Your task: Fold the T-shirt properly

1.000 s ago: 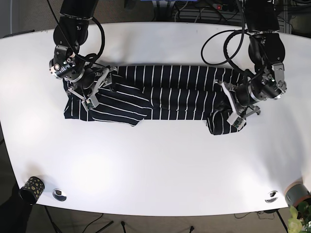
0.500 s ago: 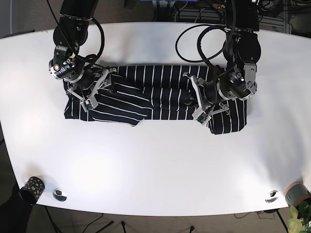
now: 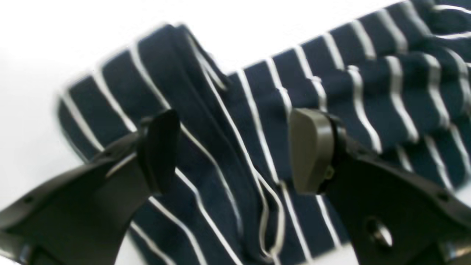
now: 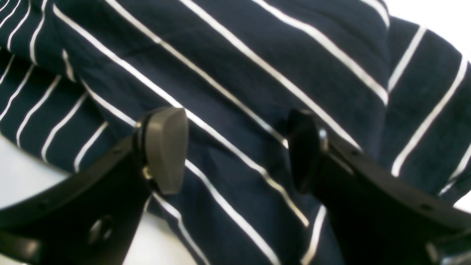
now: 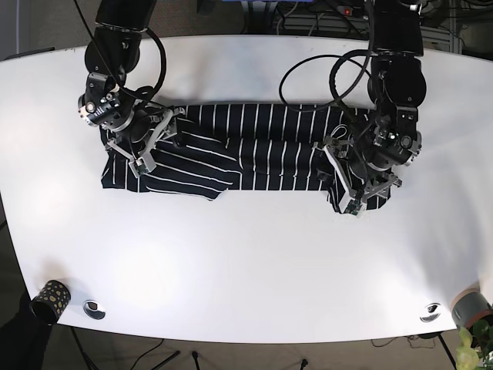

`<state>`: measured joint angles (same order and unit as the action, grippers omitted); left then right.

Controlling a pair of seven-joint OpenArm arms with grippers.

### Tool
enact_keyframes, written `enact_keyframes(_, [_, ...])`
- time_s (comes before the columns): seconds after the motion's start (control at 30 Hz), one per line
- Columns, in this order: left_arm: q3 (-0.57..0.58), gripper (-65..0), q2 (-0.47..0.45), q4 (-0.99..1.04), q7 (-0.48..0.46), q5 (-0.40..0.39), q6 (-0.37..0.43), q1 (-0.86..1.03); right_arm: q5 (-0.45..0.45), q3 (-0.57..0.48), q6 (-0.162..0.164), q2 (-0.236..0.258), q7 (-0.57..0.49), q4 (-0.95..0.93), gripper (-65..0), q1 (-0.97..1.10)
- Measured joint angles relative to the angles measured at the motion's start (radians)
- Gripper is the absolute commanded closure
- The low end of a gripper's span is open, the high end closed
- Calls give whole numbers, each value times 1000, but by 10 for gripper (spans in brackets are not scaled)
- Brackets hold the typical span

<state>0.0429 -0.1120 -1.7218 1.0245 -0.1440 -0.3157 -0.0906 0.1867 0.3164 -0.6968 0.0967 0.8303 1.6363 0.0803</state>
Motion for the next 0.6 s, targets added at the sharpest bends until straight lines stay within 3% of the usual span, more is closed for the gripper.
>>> enact_keyframes(0.27, [153,-440,-9,34,-18,212,17,-22,0,-2,0,0,0,0,-400,0])
enact_keyframes(0.4, [177,-440,-7,83,-15,276,13,-13,0,-2,0,0,0,0,-400,-1])
enact_keyframes(0.6, [170,-435,-10,88,-19,302,14,-15,0,-2,0,-1,0,0,-400,0])
